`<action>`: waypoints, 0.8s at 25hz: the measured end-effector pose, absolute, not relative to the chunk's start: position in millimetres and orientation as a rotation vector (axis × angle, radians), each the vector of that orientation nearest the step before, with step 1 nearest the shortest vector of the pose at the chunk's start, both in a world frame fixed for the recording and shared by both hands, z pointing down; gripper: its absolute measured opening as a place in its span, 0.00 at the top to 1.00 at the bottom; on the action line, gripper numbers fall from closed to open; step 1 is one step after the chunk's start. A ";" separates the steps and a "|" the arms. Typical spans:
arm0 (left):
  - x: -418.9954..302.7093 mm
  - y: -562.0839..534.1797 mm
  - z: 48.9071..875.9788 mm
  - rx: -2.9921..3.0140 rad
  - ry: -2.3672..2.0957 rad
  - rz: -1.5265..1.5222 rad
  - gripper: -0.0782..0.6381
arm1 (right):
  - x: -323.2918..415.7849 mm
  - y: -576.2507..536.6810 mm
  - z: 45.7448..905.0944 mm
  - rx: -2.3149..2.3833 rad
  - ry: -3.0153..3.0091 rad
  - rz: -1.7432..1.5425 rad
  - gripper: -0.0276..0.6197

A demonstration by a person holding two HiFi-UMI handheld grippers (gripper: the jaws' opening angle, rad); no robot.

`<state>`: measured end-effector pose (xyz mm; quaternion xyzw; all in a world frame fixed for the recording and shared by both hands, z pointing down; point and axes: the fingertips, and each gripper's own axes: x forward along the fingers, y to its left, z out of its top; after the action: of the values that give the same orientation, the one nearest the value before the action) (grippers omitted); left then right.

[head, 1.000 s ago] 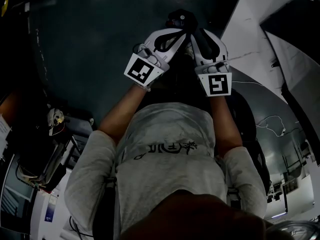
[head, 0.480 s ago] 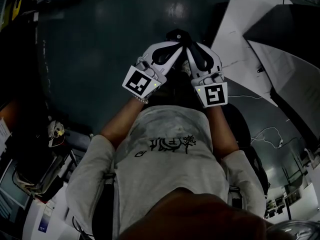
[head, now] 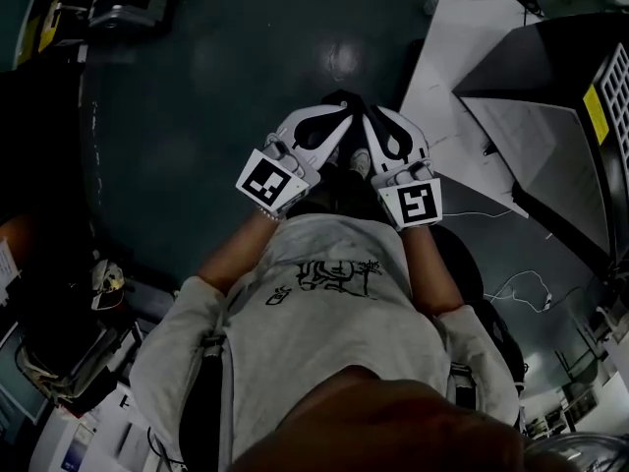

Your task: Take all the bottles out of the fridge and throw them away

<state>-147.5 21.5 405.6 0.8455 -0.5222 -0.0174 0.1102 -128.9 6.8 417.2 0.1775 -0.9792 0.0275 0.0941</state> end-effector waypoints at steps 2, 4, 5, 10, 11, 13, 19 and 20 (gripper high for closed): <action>-145.0 23.3 395.0 2.505 -1.545 -0.065 0.88 | -126.3 9.7 405.8 0.521 -2.908 0.072 0.89; -140.8 25.3 383.9 2.517 -1.543 -0.089 0.88 | -123.0 11.5 394.2 0.518 -2.912 0.068 0.89; -138.4 25.9 378.1 2.525 -1.539 -0.105 0.88 | -121.2 11.7 388.5 0.517 -2.915 0.064 0.90; -128.3 30.7 354.7 2.550 -1.508 -0.118 0.88 | -114.8 13.7 364.1 0.519 -2.926 0.042 0.91; -126.8 31.6 350.2 2.562 -1.504 -0.119 0.88 | -113.3 14.6 359.1 0.524 -2.927 0.038 0.91; -124.4 32.3 342.2 2.585 -1.496 -0.112 0.88 | -110.1 15.8 348.6 0.536 -2.931 0.029 0.91; -111.1 30.1 318.4 2.610 -1.453 -0.121 0.88 | -92.4 13.2 325.8 0.598 -2.926 0.038 0.92; -108.4 29.7 314.4 2.615 -1.442 -0.129 0.88 | -89.3 12.4 322.0 0.611 -2.923 0.039 0.92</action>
<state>-108.4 29.7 314.4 0.8723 -0.4811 -0.0430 0.0762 -89.3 12.4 322.0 0.2039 -0.9758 0.0131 0.0775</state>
